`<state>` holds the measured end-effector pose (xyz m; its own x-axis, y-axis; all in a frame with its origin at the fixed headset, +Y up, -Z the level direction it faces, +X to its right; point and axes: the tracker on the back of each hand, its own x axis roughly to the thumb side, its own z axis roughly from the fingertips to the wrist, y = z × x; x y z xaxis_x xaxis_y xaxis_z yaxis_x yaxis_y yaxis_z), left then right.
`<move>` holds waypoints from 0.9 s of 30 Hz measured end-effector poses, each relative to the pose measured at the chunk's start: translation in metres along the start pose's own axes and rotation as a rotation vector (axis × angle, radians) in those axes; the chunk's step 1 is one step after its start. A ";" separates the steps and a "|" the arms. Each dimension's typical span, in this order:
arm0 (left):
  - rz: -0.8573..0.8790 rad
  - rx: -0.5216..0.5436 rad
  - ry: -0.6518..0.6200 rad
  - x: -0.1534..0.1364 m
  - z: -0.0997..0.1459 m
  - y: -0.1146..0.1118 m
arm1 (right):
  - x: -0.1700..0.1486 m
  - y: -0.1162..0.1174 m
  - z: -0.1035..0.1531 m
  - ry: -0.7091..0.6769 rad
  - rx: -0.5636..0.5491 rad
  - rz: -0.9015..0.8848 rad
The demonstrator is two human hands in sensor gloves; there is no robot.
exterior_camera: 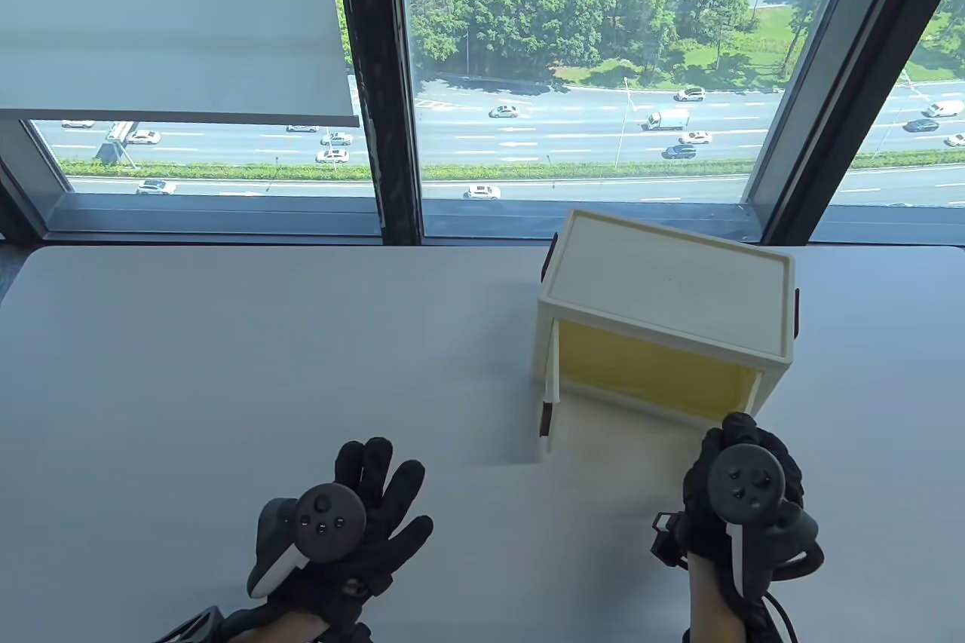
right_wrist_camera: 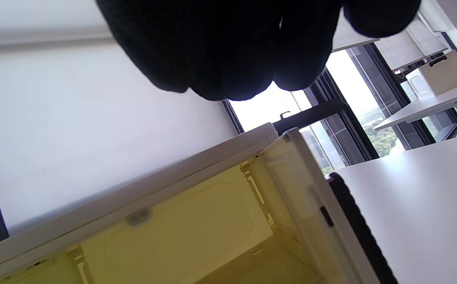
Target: Open cabinet door
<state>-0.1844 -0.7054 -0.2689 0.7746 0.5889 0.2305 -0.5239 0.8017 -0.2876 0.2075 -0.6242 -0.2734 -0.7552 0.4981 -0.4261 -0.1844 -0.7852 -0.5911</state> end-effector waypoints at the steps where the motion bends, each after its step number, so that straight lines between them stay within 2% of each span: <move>1: 0.002 0.002 0.002 0.000 0.000 0.001 | 0.008 0.006 0.006 -0.040 0.034 -0.019; 6: 0.007 0.014 0.017 -0.005 -0.001 0.004 | 0.024 0.043 0.023 -0.186 0.180 0.031; 11: 0.019 0.021 0.036 -0.011 -0.003 0.007 | 0.022 0.077 0.035 -0.254 0.297 0.142; 27: 0.024 0.013 0.056 -0.016 -0.005 0.009 | 0.019 0.127 0.065 -0.407 0.480 0.325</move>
<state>-0.2002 -0.7079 -0.2804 0.7802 0.6017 0.1707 -0.5470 0.7888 -0.2805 0.1290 -0.7379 -0.3122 -0.9768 0.1075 -0.1850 -0.0959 -0.9929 -0.0704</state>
